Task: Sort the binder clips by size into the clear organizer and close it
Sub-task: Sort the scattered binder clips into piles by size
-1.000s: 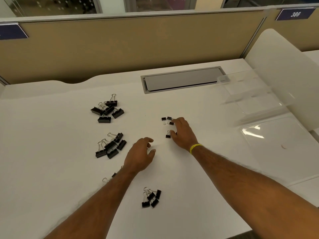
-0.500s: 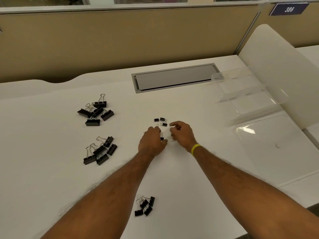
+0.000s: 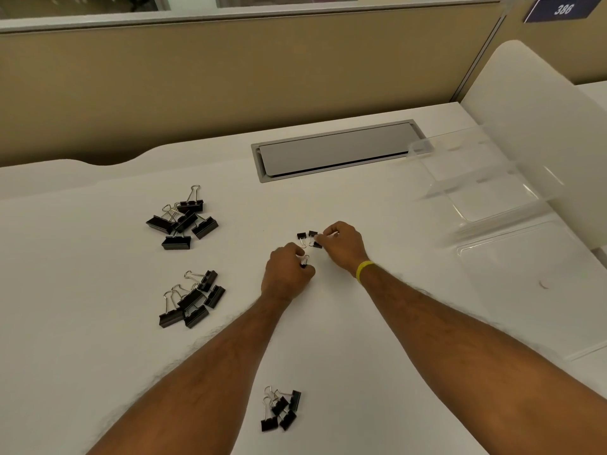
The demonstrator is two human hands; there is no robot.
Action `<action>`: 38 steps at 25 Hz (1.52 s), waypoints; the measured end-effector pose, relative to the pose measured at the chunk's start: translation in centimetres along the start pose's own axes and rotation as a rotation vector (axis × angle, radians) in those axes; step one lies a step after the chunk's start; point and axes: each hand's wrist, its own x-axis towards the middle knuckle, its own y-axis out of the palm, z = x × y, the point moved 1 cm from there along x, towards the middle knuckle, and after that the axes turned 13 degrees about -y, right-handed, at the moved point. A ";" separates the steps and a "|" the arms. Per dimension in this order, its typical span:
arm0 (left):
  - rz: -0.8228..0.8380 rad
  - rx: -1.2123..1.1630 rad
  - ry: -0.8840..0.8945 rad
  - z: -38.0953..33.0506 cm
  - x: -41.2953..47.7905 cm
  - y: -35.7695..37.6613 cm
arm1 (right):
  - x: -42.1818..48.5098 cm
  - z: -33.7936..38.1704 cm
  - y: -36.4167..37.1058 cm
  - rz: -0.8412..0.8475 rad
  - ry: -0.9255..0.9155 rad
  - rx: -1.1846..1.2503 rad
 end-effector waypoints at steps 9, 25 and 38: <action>-0.049 -0.344 -0.104 1.0 0.8 -2.2 | 0.3 1.3 0.9 0.078 -0.116 -0.316; 0.383 -1.011 -0.369 -0.1 -0.7 -1.4 | -4.3 1.0 0.3 0.260 -0.271 0.033; 0.302 -1.080 -0.488 1.0 -0.3 -1.7 | -2.3 -0.4 -0.1 0.073 -0.098 -0.385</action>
